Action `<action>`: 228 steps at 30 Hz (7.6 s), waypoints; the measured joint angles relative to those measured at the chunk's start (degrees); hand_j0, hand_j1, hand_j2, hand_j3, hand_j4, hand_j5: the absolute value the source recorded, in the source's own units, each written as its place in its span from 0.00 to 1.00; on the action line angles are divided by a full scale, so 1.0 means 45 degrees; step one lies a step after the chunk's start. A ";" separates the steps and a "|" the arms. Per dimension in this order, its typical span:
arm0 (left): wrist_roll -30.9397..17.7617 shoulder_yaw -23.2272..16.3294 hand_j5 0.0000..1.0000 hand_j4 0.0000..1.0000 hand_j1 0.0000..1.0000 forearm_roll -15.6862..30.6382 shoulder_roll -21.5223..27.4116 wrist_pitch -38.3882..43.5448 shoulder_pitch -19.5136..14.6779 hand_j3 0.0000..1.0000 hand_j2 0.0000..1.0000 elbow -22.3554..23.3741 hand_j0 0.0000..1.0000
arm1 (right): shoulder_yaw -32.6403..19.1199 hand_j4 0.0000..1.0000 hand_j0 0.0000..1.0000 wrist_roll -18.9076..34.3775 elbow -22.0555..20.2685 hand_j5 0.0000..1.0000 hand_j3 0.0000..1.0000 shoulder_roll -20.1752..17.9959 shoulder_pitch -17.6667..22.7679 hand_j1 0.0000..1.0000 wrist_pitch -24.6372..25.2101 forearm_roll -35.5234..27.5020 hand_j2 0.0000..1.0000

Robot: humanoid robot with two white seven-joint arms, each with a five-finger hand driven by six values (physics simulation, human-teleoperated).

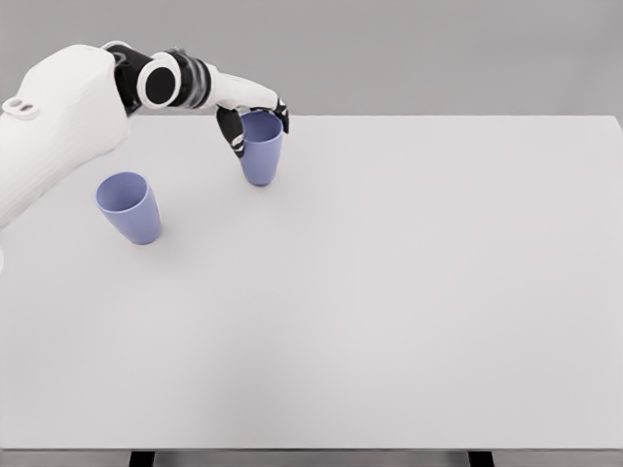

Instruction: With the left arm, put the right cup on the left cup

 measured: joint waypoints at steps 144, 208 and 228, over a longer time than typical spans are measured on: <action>0.0002 0.1825 0.73 0.73 0.73 0.1417 1.1058 0.0034 0.0820 0.73 0.73 -1.1586 0.73 | 0.0000 1.00 1.00 0.0000 0.0001 1.00 1.00 0.0000 0.0000 1.00 0.0000 0.0002 1.00; 0.0001 0.1813 0.89 0.89 0.89 0.1310 1.0560 -0.0018 0.1445 0.89 0.89 -1.0147 0.89 | -0.0001 1.00 1.00 0.0000 0.0001 1.00 1.00 0.0000 0.0000 1.00 0.0000 0.0003 1.00; 0.0000 0.2077 1.00 1.00 1.00 0.1340 1.0586 -0.0047 0.1465 1.00 1.00 -1.0429 1.00 | -0.0002 1.00 1.00 0.0000 0.0001 1.00 1.00 0.0000 0.0000 1.00 0.0000 -0.0004 1.00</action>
